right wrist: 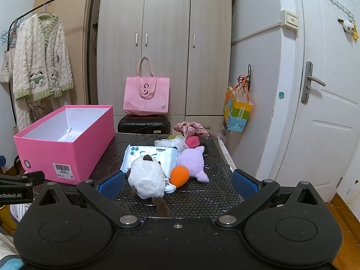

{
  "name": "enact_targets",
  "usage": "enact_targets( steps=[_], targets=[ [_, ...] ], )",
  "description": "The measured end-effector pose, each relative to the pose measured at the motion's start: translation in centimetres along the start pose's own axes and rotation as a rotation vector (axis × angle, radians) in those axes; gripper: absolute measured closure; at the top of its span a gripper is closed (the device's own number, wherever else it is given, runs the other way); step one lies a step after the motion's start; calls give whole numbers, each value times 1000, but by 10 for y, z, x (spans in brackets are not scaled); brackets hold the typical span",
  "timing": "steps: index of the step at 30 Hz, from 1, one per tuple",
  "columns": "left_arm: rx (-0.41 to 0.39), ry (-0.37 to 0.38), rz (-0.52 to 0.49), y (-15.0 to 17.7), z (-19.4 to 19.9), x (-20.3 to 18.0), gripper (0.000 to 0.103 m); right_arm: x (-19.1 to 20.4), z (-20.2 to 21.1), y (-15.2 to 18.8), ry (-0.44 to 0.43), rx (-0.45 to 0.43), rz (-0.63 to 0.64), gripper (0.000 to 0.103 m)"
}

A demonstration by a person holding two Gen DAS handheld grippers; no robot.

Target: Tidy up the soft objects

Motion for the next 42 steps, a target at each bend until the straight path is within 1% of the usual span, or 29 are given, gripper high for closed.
enact_targets(
  steps=[13,16,21,23,24,26,28,30,35,38,42],
  targets=[
    [2,-6,-2,1,-1,1,0,-3,-2,0,-3,-4,-2,0],
    [-5,-10,-9,-2,-2,2,0,-3,-1,-2,-6,-22,12,0],
    [-27,7,-5,-15,-5,3,0,-2,-2,-9,13,-68,77,0],
    [-32,30,-5,-22,-8,2,0,-3,-4,-10,-17,-90,95,0],
    [-37,44,1,-26,-10,2,0,-4,-5,-9,-53,-98,97,0],
    [-57,68,47,-32,-14,2,0,-6,-8,-4,-146,-107,94,0],
    [-77,114,101,-33,-19,0,0,-5,-14,3,-200,-110,87,0],
    [-72,173,124,-32,-27,-6,0,-2,-23,12,-230,-120,101,0],
    [-45,290,110,-20,-42,-24,2,3,-45,39,-266,-163,108,0],
    [-19,356,122,-14,-52,-34,3,-2,-62,51,-305,-146,58,1],
    [4,421,126,-8,-67,-50,3,-9,-82,64,-372,-108,-32,6]
  ],
)
Point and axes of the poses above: each gripper's, at about its wrist camera, not at the fingertips, and z roughly against the way its jaws point, x to its left, y to its underside, the point moved 1 cm from there along -z, roughly the way its jaws point, and after that the axes turned 13 degrees about -x, right-handed, at the moved point
